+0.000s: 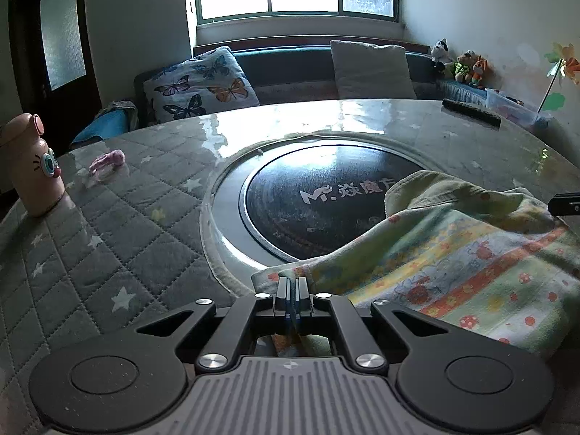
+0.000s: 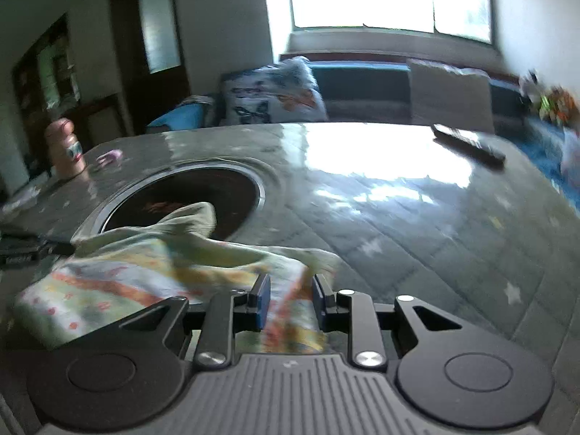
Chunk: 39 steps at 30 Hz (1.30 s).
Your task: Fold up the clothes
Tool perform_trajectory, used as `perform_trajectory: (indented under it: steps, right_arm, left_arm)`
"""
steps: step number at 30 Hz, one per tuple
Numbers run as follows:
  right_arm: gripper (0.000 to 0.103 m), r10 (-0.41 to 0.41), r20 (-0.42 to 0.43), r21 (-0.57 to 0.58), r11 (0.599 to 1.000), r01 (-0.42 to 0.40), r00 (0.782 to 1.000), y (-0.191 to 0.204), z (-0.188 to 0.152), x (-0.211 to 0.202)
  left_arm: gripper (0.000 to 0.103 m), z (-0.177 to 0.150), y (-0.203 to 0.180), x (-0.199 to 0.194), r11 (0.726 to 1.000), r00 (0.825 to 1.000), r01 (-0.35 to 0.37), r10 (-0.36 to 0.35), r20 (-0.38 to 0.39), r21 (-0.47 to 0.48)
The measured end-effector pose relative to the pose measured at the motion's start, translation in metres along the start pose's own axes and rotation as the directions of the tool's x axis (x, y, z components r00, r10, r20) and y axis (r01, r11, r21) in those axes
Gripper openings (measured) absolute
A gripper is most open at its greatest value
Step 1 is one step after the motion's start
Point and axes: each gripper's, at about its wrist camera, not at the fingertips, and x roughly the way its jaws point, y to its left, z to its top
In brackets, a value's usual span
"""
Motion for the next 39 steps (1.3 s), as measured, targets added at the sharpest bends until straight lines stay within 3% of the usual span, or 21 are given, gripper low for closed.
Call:
perform_trajectory:
  steps: [5,8,10,16,23,29,31,39]
  right_arm:
    - [0.023,0.047,-0.039,0.104,0.994,-0.043,0.998,-0.016,0.001,0.022]
    - [0.007,0.071,-0.052,0.121,0.991,-0.064,0.996,-0.018,0.001,0.03]
    - [0.003,0.058,-0.038,0.085,0.995,-0.055,0.998,-0.01,0.003,0.027]
    - [0.003,0.032,0.098,-0.006,0.999,-0.032,0.995,0.01,0.023,0.015]
    - [0.005,0.007,0.021,0.084,0.996,-0.009,1.0,-0.008,0.013,0.065]
    - [0.009,0.015,0.074,0.034,0.999,-0.017,0.997,0.003,0.016,0.035]
    - [0.009,0.043,0.065,0.006,0.999,-0.044,0.997,0.013,0.015,0.026]
    - [0.01,0.095,0.028,-0.054,0.994,-0.093,0.995,0.042,-0.012,-0.012]
  left_arm:
    - [0.003,0.0,-0.002,0.001,1.0,1.0,-0.008,0.008,-0.007,0.003]
    - [0.003,0.0,-0.002,0.001,1.0,1.0,-0.009,0.009,-0.008,0.005]
    - [0.003,0.001,-0.002,0.001,1.0,1.0,-0.012,0.012,-0.007,0.003]
    - [0.003,0.0,-0.001,0.001,1.0,1.0,-0.029,0.029,-0.002,-0.011]
    - [0.003,-0.001,0.002,0.001,0.998,0.998,-0.058,0.058,0.003,-0.024]
    - [0.003,0.006,0.004,-0.005,0.997,0.997,-0.072,0.073,0.02,-0.034]
    - [0.004,0.01,0.003,-0.013,0.997,0.997,-0.064,0.065,0.04,-0.042]
    - [0.004,0.009,-0.032,-0.05,0.994,0.989,0.111,-0.111,0.093,0.006]
